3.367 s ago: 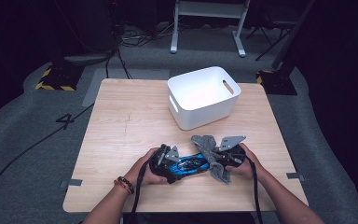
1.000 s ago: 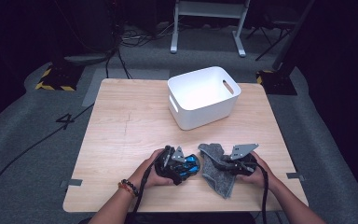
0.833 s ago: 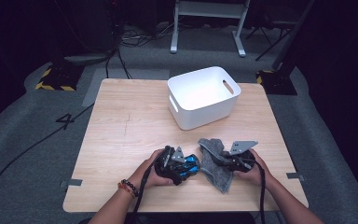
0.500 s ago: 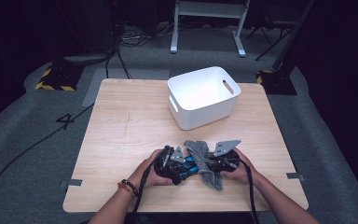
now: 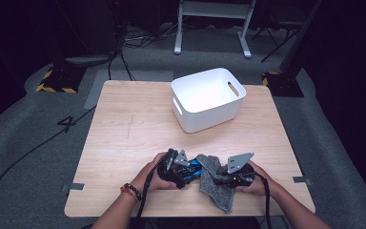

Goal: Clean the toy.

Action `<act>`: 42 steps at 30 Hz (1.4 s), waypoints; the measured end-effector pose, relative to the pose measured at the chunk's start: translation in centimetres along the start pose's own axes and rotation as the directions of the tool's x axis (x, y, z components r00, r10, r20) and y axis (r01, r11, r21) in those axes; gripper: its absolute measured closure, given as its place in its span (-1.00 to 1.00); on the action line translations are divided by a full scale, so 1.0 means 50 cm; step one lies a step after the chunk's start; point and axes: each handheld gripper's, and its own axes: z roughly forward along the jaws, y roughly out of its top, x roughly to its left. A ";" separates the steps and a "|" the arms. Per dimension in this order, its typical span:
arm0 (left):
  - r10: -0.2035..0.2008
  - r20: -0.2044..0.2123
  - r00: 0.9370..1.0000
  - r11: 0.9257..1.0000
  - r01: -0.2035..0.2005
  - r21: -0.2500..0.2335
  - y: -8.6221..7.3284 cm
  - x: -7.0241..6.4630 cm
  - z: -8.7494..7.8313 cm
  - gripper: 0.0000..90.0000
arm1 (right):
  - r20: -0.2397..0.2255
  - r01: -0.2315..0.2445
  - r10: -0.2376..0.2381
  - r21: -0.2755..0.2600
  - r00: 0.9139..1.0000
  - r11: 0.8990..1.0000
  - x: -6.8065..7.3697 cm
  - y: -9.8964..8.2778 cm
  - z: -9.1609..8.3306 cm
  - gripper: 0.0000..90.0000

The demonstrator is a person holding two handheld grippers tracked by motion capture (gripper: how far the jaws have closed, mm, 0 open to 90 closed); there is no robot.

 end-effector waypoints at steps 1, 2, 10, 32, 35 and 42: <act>-0.002 -0.001 1.000 1.000 0.002 0.004 0.001 0.000 0.000 -0.47 | 0.014 -0.007 0.007 0.000 1.000 1.000 -0.004 -0.004 -0.004 0.71; -0.002 -0.002 1.000 1.000 0.002 0.005 0.001 0.000 0.000 -0.47 | 0.030 -0.023 0.023 0.000 0.999 1.000 -0.010 -0.009 -0.009 0.71; -0.036 -0.023 0.999 0.998 0.037 0.048 0.022 -0.008 0.010 -0.57 | 0.104 -0.123 0.126 -0.030 0.987 0.992 -0.042 -0.036 -0.030 0.73; -0.014 -0.035 0.999 0.994 0.018 0.110 0.071 -0.012 0.033 -0.48 | 0.090 -0.148 0.153 -0.066 0.984 0.987 -0.046 -0.043 -0.028 0.74; -0.011 -0.037 0.999 0.994 0.015 0.110 0.071 -0.013 0.033 -0.47 | 0.098 -0.138 0.143 -0.058 0.985 0.989 -0.045 -0.041 -0.028 0.74; 0.000 -0.031 1.000 0.994 0.003 0.107 0.070 -0.012 0.032 -0.46 | 0.132 -0.109 0.111 -0.023 0.985 0.994 -0.036 -0.033 -0.029 0.71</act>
